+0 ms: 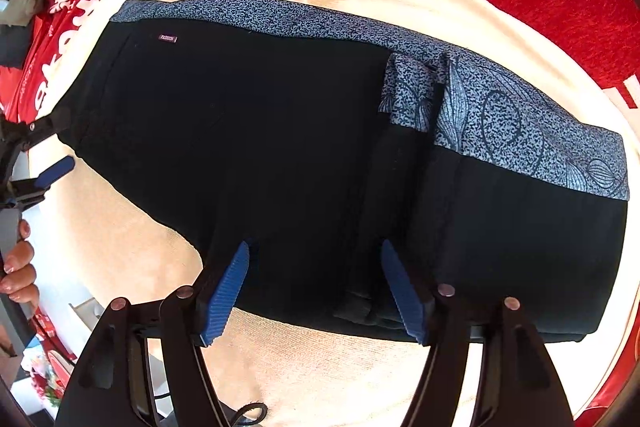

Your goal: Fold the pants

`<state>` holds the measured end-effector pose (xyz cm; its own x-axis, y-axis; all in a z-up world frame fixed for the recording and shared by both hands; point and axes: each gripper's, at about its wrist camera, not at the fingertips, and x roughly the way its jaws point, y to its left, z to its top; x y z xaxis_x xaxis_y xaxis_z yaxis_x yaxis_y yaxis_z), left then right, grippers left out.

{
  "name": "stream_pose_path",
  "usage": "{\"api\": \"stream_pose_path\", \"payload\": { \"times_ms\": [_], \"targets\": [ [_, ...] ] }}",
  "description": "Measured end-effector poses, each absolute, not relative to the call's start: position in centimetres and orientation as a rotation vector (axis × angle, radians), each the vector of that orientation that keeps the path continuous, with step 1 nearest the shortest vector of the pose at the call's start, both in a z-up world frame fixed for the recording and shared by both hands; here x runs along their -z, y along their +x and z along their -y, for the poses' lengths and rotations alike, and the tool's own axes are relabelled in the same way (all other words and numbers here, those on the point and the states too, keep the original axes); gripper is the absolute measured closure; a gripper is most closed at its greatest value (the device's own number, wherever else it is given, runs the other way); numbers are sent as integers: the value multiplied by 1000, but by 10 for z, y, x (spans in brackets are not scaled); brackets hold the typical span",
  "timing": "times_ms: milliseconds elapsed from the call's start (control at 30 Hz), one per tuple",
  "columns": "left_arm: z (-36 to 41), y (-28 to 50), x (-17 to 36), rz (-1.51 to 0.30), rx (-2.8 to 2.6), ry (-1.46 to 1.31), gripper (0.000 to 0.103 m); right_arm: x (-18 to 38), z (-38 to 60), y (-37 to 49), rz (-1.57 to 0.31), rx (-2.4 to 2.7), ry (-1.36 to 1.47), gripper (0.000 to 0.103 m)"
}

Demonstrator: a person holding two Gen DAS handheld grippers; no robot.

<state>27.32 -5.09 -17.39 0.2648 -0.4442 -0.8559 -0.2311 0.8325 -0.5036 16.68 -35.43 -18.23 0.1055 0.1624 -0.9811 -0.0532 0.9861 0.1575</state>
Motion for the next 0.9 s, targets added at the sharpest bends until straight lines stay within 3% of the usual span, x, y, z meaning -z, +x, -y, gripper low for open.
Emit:
{"api": "stream_pose_path", "payload": {
  "times_ms": [433,767,833,900],
  "targets": [
    [41,289,177,-1206,245,-889,1,180,345,166,-1463,-176,94,29],
    [71,314,186,-1236,156,-706,1,182,353,173,-1478,-194,101,29],
    [80,316,182,-1239,90,-616,14,168,358,179,-1462,-212,155,29],
    [87,316,177,-1248,45,-484,51,149,363,189,-1424,-220,193,29]
  ]
}}
